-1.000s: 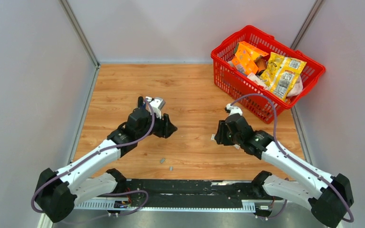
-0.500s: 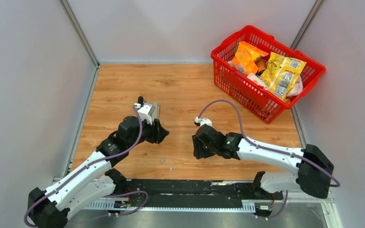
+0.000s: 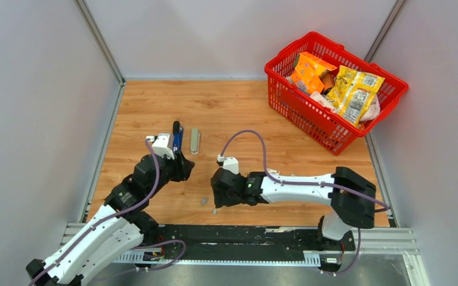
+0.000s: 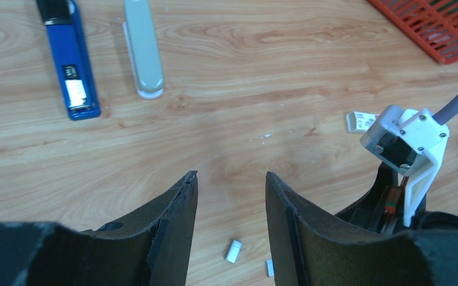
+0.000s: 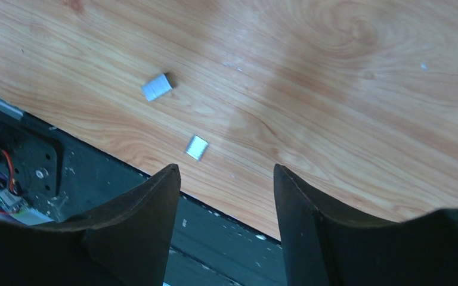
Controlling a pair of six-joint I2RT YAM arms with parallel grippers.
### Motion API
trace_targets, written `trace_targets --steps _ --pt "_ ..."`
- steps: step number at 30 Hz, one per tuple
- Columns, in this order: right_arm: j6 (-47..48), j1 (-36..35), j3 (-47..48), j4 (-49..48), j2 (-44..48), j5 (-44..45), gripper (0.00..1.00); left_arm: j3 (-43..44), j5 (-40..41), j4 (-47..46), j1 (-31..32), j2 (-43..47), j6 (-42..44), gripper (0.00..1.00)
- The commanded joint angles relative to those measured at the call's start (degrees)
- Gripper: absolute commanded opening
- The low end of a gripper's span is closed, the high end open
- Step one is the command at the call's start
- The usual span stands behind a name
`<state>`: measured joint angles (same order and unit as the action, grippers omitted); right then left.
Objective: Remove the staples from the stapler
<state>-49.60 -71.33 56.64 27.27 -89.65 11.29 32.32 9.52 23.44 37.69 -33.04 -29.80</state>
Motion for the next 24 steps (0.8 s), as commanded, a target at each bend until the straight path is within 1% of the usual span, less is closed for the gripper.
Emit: trace_targets --steps 1,6,9,16,24 --pt "-8.57 -2.32 7.86 3.48 -5.53 5.75 0.62 2.93 5.77 5.3 0.1 2.01 -2.01 0.53" --pt "-15.24 -4.6 12.79 8.41 -10.45 8.57 0.65 3.37 7.18 7.06 0.1 3.15 -2.89 0.54" --pt "-19.29 -5.57 13.67 9.91 -12.04 8.84 0.65 3.72 7.62 8.02 0.1 3.77 -2.81 0.56" --pt "-27.73 -8.21 15.95 14.03 -15.29 10.33 0.62 3.9 6.57 9.08 0.1 4.91 -2.37 0.56" --pt "-30.81 -8.47 20.52 18.43 -18.9 11.74 0.58 3.63 6.13 10.04 0.1 6.67 -1.84 0.56"
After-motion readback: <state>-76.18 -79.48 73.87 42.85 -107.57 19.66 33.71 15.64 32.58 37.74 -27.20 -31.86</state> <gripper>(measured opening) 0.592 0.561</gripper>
